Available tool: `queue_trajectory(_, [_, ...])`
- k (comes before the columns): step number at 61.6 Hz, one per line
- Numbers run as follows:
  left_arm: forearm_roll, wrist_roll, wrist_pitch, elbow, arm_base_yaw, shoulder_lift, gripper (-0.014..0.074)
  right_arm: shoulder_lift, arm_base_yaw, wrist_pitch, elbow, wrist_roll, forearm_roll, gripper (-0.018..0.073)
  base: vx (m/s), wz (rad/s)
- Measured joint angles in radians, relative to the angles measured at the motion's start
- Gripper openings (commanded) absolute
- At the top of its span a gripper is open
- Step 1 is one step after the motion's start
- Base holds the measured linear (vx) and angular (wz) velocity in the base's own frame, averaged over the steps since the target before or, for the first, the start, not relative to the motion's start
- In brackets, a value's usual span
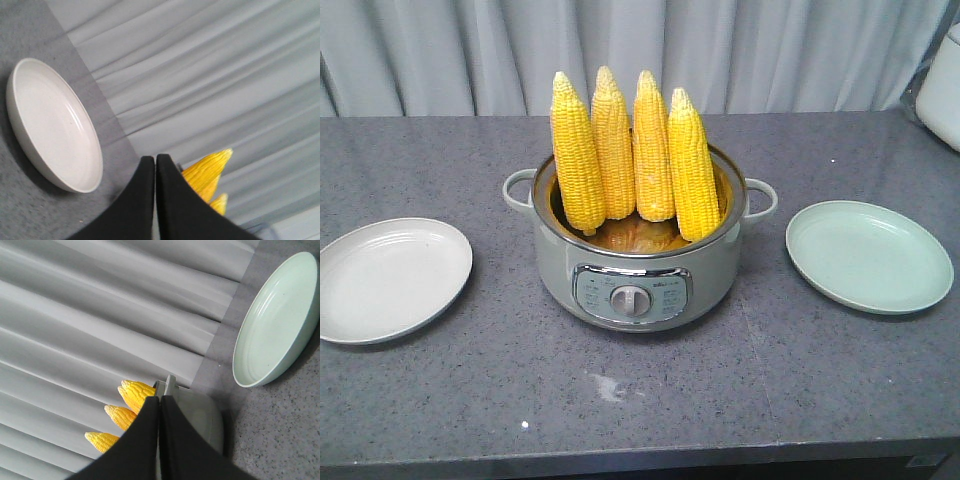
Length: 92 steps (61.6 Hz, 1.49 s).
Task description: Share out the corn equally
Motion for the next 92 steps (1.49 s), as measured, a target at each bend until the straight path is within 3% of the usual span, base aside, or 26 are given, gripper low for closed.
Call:
queue_trajectory(5, [-0.105,-0.05,-0.008,0.0,0.0,0.0,-0.0007,0.0,0.0,-0.002,0.0,0.008,0.011,-0.0004,0.0,0.0])
queue_trajectory(14, [-0.193,-0.069,-0.034,0.0,0.0,0.0,-0.0007,0.0,0.0,-0.005,0.0,0.01,0.015,-0.0004,0.0,0.0])
queue_trajectory(23, [-0.199,-0.074,-0.026,-0.038,0.0,0.0,-0.0007,0.0,0.0,0.007,-0.024,-0.001,0.015,-0.0004,0.0,0.0])
queue_trajectory(30, [-0.136,-0.046,0.016,-0.125,0.0,0.0,-0.0007,0.0,0.0,0.051,-0.114,-0.092,-0.027,-0.0004,0.0,0.0])
queue_trajectory(41, [0.008,0.155,0.192,-0.306,0.0,0.0,-0.0007,0.032,0.0,0.267,-0.334,-0.334,-0.104,-0.0004,0.0,0.0])
queue_trajectory(53, [0.019,0.409,0.366,-0.457,0.0,0.002,-0.0007,0.215,0.0,0.558,-0.56,-0.728,-0.126,0.0001,0.0,0.0])
queue_trajectory(65, [-0.114,0.626,0.488,-0.574,0.0,0.127,0.0009,0.434,0.0,0.631,-0.743,-1.033,-0.129,0.0097,0.0,0.0])
queue_trajectory(76, [-0.295,0.922,0.578,-0.67,0.0,0.296,0.009,0.589,0.0,0.632,-0.844,-1.204,-0.132,0.036,0.0,0.0])
queue_trajectory(84, [-0.382,1.065,0.612,-0.73,0.0,0.421,0.0256,0.661,0.0,0.604,-0.865,-1.258,-0.133,0.0531,0.0,0.0])
queue_trajectory(92, [-0.397,1.097,0.613,-0.766,0.0,0.527,0.0484,0.694,0.0,0.541,-0.865,-1.266,-0.134,0.0582,0.0,0.0])
